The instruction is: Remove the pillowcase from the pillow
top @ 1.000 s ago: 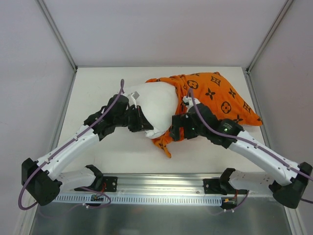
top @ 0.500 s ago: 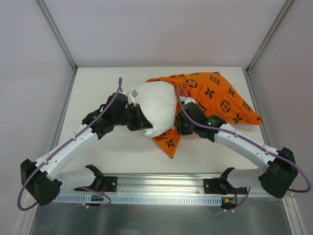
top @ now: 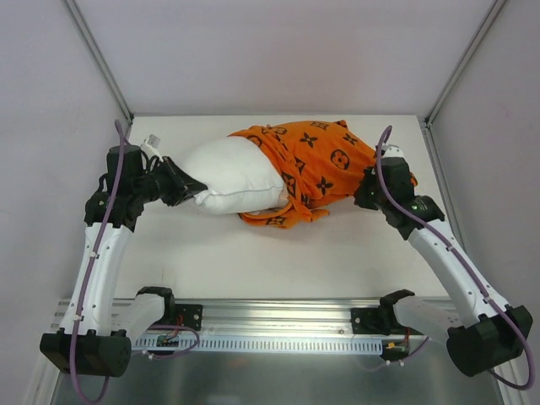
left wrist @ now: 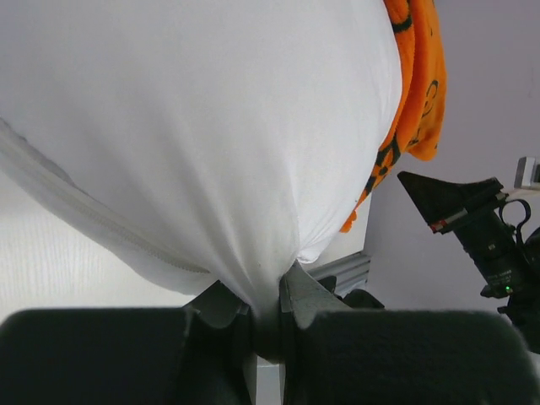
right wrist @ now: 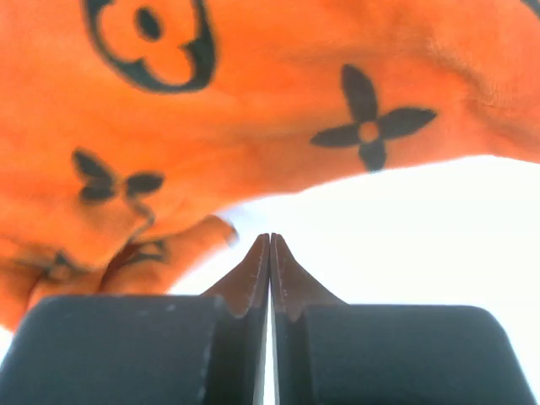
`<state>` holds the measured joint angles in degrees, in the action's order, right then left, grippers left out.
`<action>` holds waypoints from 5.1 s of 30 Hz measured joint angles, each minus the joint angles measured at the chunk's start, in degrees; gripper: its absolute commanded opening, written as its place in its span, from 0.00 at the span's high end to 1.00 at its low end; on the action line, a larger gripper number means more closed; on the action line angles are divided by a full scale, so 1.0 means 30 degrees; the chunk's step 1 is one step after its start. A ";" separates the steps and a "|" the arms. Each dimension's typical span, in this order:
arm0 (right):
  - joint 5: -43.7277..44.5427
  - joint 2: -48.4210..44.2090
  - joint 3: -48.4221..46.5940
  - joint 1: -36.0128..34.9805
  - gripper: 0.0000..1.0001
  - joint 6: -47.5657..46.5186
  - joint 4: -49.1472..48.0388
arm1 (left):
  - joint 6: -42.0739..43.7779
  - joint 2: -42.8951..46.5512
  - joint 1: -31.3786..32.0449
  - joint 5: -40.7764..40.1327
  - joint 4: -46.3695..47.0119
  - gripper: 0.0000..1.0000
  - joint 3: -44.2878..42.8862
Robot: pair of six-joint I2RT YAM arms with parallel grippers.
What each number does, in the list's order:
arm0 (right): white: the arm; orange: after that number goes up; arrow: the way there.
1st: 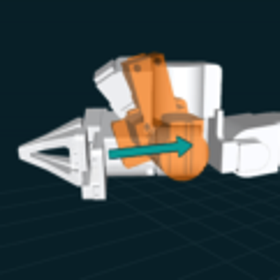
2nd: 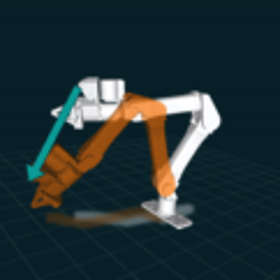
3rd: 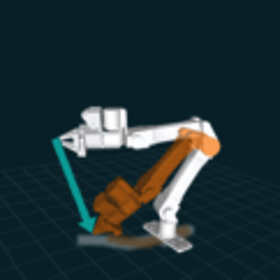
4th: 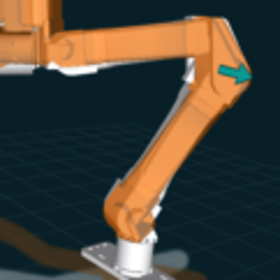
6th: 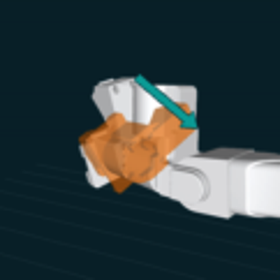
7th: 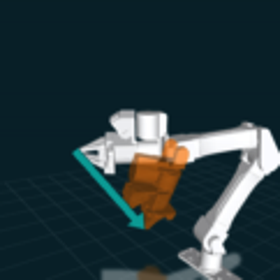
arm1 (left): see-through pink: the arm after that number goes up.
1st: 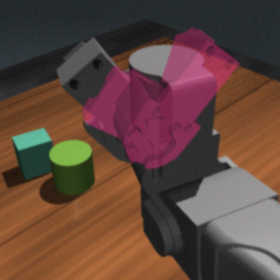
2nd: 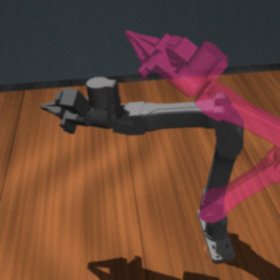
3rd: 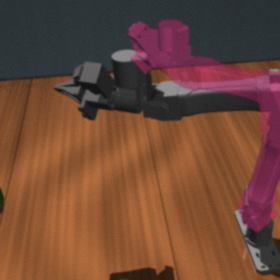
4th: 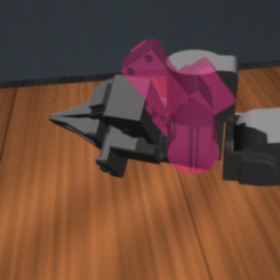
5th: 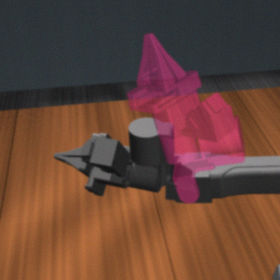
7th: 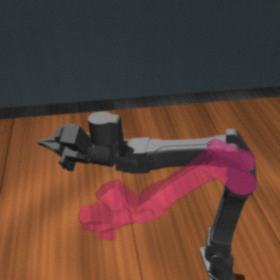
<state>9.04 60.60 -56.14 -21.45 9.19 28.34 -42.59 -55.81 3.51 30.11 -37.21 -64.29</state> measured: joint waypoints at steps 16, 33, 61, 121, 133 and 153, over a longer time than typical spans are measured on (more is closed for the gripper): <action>-0.4364 -0.1173 0.0860 0.5486 0.04 0.0204 0.1523 | 0.0474 -0.0160 -0.0831 0.0328 -0.0918 1.00 0.0168; -1.3245 0.5428 0.2856 1.2794 0.41 1.0768 -0.7781 | 0.0568 -0.0175 -0.1209 0.0670 -0.0925 1.00 0.0168; -1.5424 0.2878 -0.3002 2.1420 0.94 1.1366 -0.2987 | 0.1071 -0.2994 -1.0251 0.4211 -0.2667 1.00 -0.6586; -1.1817 0.3366 0.0335 1.7311 0.11 0.5115 -0.0860 | 0.3075 -0.1362 1.1650 -1.1941 -0.3840 1.00 -0.0240; -1.1307 0.1581 0.0459 1.3333 0.49 0.1858 0.1180 | 0.3519 -0.2186 1.1548 -1.1854 -0.4707 1.00 0.0066; -1.0302 0.1100 -0.3184 1.7507 0.99 0.3672 0.2871 | 0.5530 -0.1756 0.5515 -0.9508 -0.4539 1.00 -0.0991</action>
<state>-21.87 63.90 -65.69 31.07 20.21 36.95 -26.00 -61.08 20.05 1.58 -50.83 -67.26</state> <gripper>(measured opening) 0.067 0.033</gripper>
